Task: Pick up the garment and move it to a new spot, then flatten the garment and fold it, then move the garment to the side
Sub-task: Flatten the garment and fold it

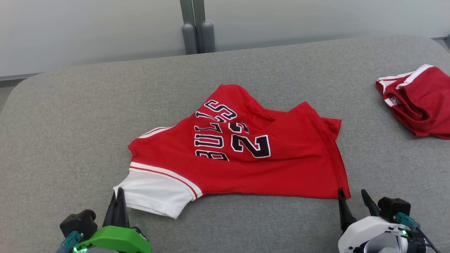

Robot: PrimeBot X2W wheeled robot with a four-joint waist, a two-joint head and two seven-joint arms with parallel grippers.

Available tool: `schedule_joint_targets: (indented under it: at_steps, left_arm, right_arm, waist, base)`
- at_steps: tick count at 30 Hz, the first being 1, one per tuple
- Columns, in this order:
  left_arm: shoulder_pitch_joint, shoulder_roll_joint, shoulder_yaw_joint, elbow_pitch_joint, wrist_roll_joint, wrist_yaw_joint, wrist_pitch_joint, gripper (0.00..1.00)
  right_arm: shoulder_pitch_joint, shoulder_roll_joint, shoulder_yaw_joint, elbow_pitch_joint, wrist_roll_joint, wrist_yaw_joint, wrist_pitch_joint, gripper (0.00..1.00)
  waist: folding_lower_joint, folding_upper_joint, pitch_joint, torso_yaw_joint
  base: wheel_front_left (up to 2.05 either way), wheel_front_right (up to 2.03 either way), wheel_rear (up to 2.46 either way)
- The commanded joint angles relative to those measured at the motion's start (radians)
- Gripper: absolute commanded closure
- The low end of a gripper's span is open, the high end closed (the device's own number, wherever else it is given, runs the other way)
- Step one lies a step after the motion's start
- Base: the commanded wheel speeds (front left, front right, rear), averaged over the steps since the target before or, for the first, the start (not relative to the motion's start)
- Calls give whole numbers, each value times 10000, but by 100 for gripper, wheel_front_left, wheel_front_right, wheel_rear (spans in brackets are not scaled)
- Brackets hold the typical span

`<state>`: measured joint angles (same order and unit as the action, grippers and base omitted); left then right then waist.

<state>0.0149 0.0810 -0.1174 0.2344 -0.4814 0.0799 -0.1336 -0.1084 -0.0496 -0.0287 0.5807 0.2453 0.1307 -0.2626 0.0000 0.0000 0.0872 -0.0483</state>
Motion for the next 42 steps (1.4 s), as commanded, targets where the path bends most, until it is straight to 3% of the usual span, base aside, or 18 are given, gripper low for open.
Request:
schedule_joint_targets:
  at_steps: [1, 5, 6, 7, 8, 11, 12, 18, 24, 34, 42]
  left_arm:
    - [139, 74, -6, -114, 24, 72, 40, 100]
    - [192, 52, -66, -325, 3, 147, 119, 100]
    - [195, 48, -75, -371, -4, 172, 125, 100]
    - [204, 47, -77, -405, -13, 172, 124, 100]
    - [210, 48, -72, -439, -29, 183, 114, 100]
    - [199, 73, -36, -495, -58, 181, 23, 100]
    - [183, 76, -30, -510, -80, 173, -8, 100]
    - [-174, 26, -51, -653, -313, -68, -192, 100]
    - [-742, 52, -115, -1081, -544, -561, -467, 100]
    - [-1696, 141, 58, -3575, -1044, -1000, -535, 100]
    - [-2367, 255, 46, -6674, -1100, -937, -202, 100]
  right_arm:
    - [-161, -15, 94, 236, 65, 0, 6, 0]
    - [-426, -20, 415, 897, 281, 0, 130, 0]
    - [-485, -18, 500, 1034, 331, 0, 145, 6]
    - [-531, -15, 573, 1140, 381, 0, 169, 28]
    - [-598, -9, 650, 1244, 456, 2, 163, 58]
    - [-803, -6, 829, 1449, 691, 2, 139, 84]
    - [-901, -7, 874, 1525, 773, 0, 132, 100]
    - [-1439, -20, 1164, 1306, 1428, 0, 40, 100]
    - [-1668, -625, 2044, -176, 2392, -1, -10, 100]
    - [-1399, -1653, 2020, -3923, 3264, 2, 16, 100]
    - [-802, -2247, 1258, -8034, 3819, 2, 355, 100]
  waist:
    - [0, 0, 26, 72]
    - [0, 0, 59, 125]
    - [0, 0, 66, 124]
    - [0, 0, 70, 119]
    - [0, 0, 81, 107]
    - [0, 0, 100, 59]
    - [0, 0, 105, 38]
    - [0, 0, 103, -51]
    - [0, 0, -79, -202]
    - [0, 0, -552, -473]
    - [0, 0, -787, -616]
  base:
    - [0, 0, 0]
    - [0, 0, 0]
    - [0, 0, 0]
    - [0, 0, 0]
    - [0, 0, 0]
    - [0, 0, 0]
    - [0, 0, 0]
    - [0, 0, 0]
    - [0, 0, 0]
    - [0, 0, 0]
    - [0, 0, 0]
